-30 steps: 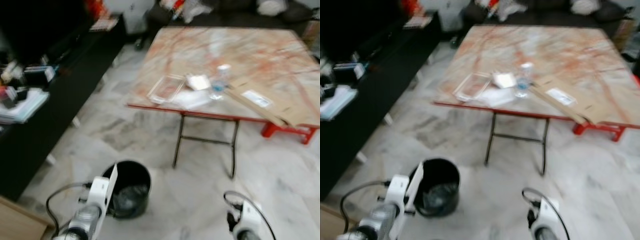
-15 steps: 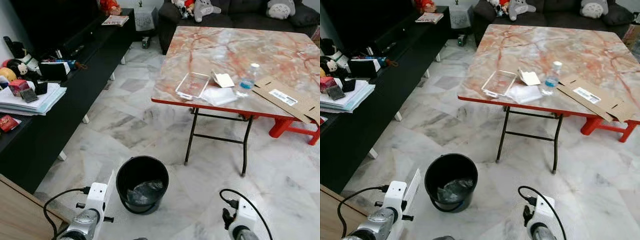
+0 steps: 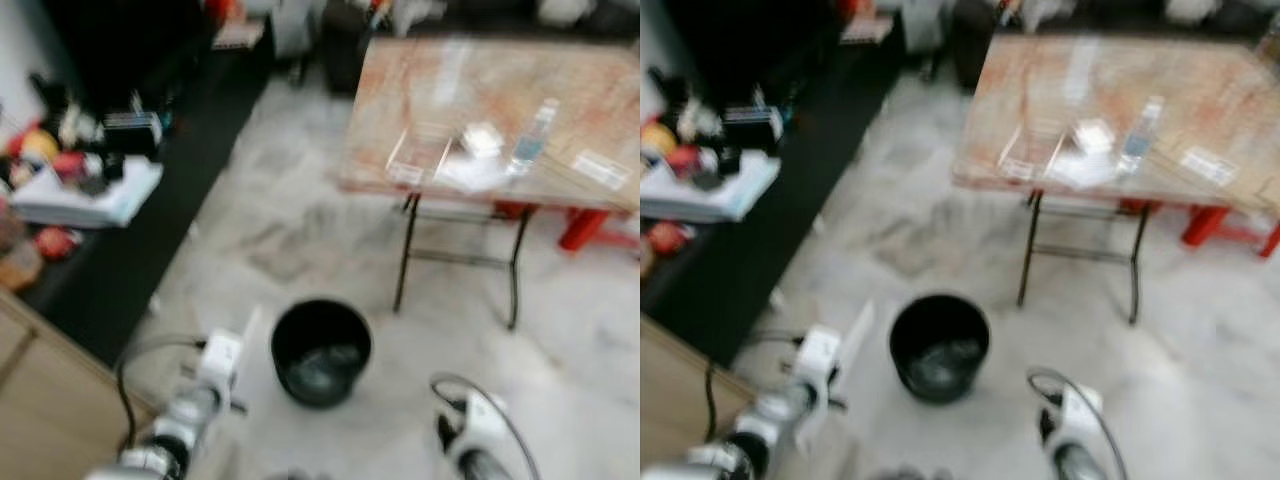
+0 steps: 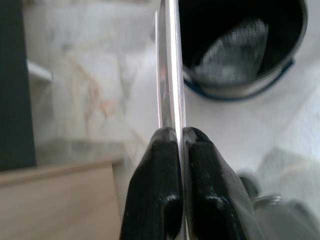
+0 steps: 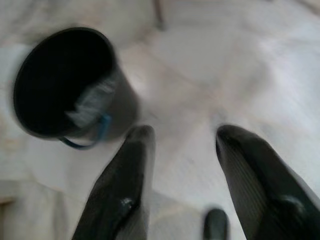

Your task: Picking trash to rubbish bin

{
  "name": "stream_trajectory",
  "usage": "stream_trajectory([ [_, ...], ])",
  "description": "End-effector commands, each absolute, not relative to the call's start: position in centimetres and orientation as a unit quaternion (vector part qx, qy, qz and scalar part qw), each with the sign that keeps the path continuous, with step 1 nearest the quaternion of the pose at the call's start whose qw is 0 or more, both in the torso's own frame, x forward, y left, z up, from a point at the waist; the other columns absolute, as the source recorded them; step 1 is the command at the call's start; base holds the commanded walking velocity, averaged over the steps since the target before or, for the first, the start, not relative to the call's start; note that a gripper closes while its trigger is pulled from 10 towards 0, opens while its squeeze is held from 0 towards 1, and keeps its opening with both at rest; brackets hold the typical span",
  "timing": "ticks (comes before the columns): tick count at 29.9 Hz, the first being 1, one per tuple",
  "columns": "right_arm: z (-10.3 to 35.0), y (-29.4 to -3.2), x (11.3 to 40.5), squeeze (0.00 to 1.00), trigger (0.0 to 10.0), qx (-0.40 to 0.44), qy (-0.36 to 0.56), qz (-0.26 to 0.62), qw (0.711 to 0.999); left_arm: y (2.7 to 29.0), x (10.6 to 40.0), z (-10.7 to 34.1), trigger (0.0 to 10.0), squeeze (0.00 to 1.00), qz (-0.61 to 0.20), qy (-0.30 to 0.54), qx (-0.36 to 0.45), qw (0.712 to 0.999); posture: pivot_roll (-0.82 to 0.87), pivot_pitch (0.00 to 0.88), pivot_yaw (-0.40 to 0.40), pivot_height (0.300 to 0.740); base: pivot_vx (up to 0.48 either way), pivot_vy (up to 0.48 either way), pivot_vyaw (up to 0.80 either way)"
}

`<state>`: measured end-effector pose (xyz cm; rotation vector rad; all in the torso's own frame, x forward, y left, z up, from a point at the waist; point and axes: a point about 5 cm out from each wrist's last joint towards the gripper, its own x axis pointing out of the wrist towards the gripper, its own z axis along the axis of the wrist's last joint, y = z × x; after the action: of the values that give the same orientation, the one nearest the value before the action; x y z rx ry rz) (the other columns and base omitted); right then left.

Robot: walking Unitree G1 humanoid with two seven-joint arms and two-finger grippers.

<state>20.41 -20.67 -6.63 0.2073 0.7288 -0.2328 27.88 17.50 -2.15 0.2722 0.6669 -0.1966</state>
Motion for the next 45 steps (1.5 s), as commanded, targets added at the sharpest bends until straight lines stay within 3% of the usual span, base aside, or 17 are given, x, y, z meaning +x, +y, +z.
stream_trajectory([
  [1,-6.98,-20.0,20.13,0.0,10.0,0.121,0.366,-0.116,0.915,18.56,27.7,-2.19,10.0,0.0,-0.086,0.333,0.143,0.928,0.17,0.085,0.059,0.74,0.48,0.0,-0.8],
  [8,-6.92,-19.97,20.19,0.0,10.0,0.112,0.363,-0.11,0.918,19.15,27.29,-2.46,10.0,0.0,-0.074,0.34,0.142,0.927,0.17,0.087,0.057,0.74,0.429,0.0,-0.46],
  [30,-6.76,-19.95,20.48,0.0,10.0,0.113,0.36,-0.109,0.92,19.38,27.51,-2.24,10.0,0.0,-0.064,0.335,0.134,0.93,0.18,0.086,0.052,0.74,0.0,0.0,0.0],
  [45,-6.83,-19.89,20.36,0.0,10.0,0.108,0.362,-0.105,0.92,19.27,27.23,-2.51,10.0,0.0,-0.066,0.341,0.133,0.928,0.17,0.09,0.051,0.74,0.259,0.0,-0.18],
])
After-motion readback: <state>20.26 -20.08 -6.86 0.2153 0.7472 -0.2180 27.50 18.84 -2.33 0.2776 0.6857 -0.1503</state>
